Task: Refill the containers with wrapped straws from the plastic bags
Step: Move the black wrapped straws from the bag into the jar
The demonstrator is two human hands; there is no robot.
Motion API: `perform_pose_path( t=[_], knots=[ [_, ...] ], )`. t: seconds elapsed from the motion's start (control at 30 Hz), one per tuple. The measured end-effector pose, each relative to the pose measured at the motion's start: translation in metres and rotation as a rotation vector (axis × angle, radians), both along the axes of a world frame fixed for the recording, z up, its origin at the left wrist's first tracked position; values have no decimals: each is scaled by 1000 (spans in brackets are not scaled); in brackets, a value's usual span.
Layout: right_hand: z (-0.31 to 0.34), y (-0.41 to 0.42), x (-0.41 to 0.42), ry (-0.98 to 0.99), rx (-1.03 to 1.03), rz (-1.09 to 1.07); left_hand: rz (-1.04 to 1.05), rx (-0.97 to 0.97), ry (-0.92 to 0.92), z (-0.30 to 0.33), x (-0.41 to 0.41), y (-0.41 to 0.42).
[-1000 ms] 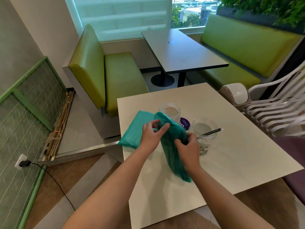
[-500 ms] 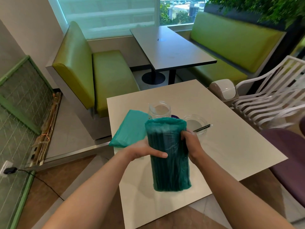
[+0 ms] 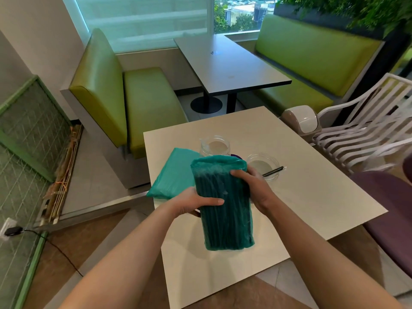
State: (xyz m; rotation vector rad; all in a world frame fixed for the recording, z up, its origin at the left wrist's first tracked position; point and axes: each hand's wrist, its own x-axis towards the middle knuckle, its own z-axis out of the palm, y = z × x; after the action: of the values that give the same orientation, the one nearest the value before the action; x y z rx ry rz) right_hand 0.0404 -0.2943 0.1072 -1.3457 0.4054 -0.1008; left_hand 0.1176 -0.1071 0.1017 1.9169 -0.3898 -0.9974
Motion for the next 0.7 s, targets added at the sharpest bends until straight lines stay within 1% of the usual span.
perform_pose_path(
  t=[0.1, 0.17, 0.23, 0.33, 0.43, 0.5, 0.6, 0.7],
  knots=[
    [8, -1, 3, -3, -34, -13, -13, 40, -36, 0, 1, 1],
    [10, 0, 4, -1, -135, -7, -16, 51, -42, 2, 0, 0],
    [12, 2, 5, -23, -185, -57, 3, 34, -48, 4, 0, 0],
    [16, 6, 8, -47, -214, -154, 59, -53, -95, 10, 0, -2],
    [17, 9, 10, -46, -281, -161, 149, -175, -142, 16, 4, -3],
    [20, 9, 11, -69, -290, -200, 195, -260, -172, 20, 6, -3],
    [27, 10, 12, -90, -308, -232, 280, -343, -273, 29, 8, -7],
    [31, 13, 13, -96, -297, -216, 352, -341, -462, 35, 13, -13]
  ],
)
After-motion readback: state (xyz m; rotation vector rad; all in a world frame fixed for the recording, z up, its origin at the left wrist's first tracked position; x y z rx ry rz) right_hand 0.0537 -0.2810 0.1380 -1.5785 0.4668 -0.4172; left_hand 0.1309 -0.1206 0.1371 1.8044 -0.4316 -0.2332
